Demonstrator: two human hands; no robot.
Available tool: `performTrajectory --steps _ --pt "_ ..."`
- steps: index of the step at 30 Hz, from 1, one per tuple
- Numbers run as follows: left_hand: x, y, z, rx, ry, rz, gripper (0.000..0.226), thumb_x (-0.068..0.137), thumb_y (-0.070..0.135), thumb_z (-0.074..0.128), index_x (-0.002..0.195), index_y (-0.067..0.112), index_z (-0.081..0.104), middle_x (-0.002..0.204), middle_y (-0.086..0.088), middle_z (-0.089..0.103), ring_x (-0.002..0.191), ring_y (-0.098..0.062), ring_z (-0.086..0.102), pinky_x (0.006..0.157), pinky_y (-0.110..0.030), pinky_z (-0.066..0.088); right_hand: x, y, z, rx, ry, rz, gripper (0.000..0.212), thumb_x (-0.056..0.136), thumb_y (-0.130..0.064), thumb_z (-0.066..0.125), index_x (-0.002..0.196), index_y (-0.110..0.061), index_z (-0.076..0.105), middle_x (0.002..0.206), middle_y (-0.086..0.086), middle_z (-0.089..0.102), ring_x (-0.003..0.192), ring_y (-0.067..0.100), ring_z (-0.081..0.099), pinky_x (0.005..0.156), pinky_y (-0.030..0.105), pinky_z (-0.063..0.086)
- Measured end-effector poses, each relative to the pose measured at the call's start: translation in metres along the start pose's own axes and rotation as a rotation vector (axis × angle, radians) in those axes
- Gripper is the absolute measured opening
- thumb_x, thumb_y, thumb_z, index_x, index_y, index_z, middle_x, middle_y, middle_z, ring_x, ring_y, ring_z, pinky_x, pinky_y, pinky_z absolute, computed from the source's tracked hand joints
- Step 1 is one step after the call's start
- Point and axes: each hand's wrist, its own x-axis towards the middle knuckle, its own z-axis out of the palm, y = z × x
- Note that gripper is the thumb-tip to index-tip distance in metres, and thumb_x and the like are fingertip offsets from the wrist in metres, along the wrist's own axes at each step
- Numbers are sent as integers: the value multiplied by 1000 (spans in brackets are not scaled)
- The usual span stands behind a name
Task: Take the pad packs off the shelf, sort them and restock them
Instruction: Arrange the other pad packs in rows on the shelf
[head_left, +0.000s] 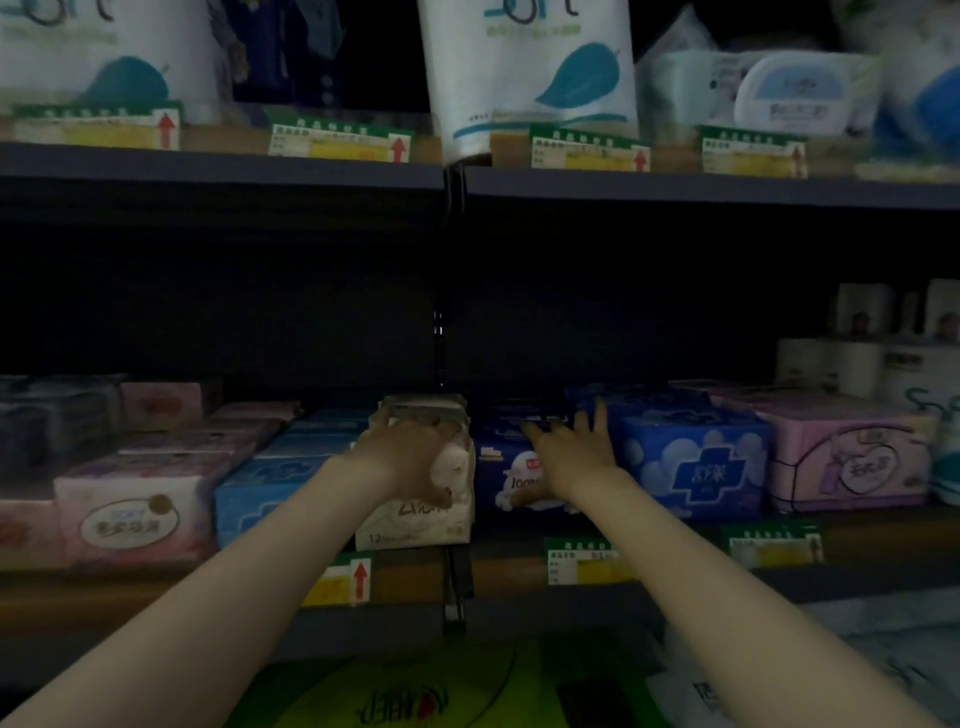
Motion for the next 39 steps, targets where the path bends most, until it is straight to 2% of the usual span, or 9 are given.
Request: performTrajectory --steps 3,6,9,12,17,23,32,36,39 --pt "2 22 -12 28 51 102 79 84 49 60 147 22 22 149 -1 31 137 -19 28 116 -41 7 -15 16 -6 109 113 -64 85 81 -64 53 148 -29 15 151 6 30 137 31 25 109 57 -14" --pt "18 44 -14 20 74 163 69 89 41 56 146 18 24 148 -4 33 137 -19 28 116 -39 1 -33 60 -19 114 227 -25 74 88 -48 54 148 -27 16 152 2 28 137 25 26 114 51 -5" --pt "36 63 -5 2 67 170 53 89 28 57 138 15 39 139 -5 44 128 -19 39 115 -36 8 -49 117 -18 92 130 66 75 90 -35 58 149 -27 12 153 4 24 137 25 29 116 43 14" --pt "46 77 0 68 94 170 50 91 22 52 138 15 36 138 -8 45 126 -24 42 109 -33 21 -63 151 0 181 -14 91 79 90 -29 60 149 -29 9 155 8 18 138 27 26 111 38 28" --pt "61 80 -8 55 119 205 57 93 26 51 145 21 27 141 -8 41 127 -26 38 102 -36 29 -60 141 23 161 -5 139 87 87 -37 63 149 -34 2 156 3 12 140 36 11 114 43 22" --pt "84 86 -13 -90 25 279 70 83 39 67 140 16 33 135 -10 46 120 -27 42 92 -34 42 -52 114 30 122 155 229 79 87 -35 63 148 -34 12 152 4 22 134 37 18 106 42 28" --pt "111 90 -44 31 -245 341 83 77 39 73 141 14 26 143 -5 36 124 -22 43 100 -33 43 -34 100 28 112 128 345 79 85 -30 65 146 -34 15 150 6 23 134 38 18 103 44 30" --pt "117 95 -51 -82 -247 395 75 80 46 68 139 17 31 139 -2 41 120 -19 45 97 -29 43 -33 104 25 101 86 352 82 81 -36 68 145 -33 18 147 7 25 133 39 18 102 48 31" --pt "128 113 -58 -211 -82 480 71 82 50 65 136 14 35 134 -4 44 114 -18 47 89 -24 42 -32 108 27 109 137 318 83 79 -43 68 145 -31 20 146 5 24 133 37 17 102 48 31"
